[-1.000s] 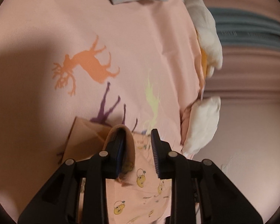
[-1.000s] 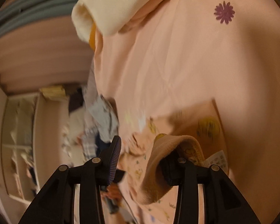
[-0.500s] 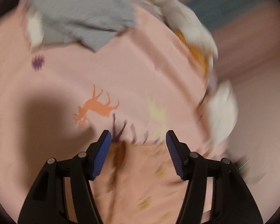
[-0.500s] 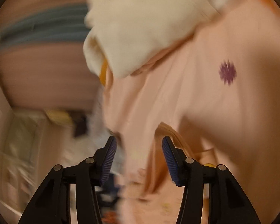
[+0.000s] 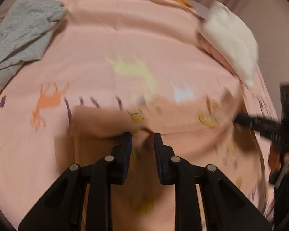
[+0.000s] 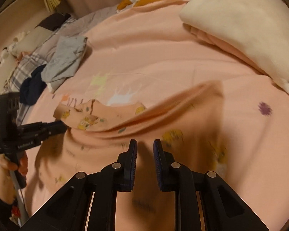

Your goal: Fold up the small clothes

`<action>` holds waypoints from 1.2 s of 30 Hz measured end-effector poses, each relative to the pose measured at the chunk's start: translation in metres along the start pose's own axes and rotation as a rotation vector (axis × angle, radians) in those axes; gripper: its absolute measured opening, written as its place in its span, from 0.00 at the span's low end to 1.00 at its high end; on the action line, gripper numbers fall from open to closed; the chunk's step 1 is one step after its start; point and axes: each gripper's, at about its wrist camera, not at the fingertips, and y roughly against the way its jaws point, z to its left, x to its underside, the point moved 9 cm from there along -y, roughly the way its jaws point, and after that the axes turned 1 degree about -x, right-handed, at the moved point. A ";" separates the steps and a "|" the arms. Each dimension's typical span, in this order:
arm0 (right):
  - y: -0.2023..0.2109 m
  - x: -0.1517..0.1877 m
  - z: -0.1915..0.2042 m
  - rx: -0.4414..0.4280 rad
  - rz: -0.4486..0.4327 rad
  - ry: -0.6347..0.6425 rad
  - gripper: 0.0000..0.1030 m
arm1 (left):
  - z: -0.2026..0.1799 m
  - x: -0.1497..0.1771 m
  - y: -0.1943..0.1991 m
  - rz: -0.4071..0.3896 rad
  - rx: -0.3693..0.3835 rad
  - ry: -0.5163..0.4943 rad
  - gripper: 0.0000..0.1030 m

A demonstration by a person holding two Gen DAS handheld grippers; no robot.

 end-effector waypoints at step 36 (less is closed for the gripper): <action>0.072 0.141 0.017 0.123 0.088 0.062 0.21 | 0.016 0.164 0.096 0.000 0.095 -0.049 0.29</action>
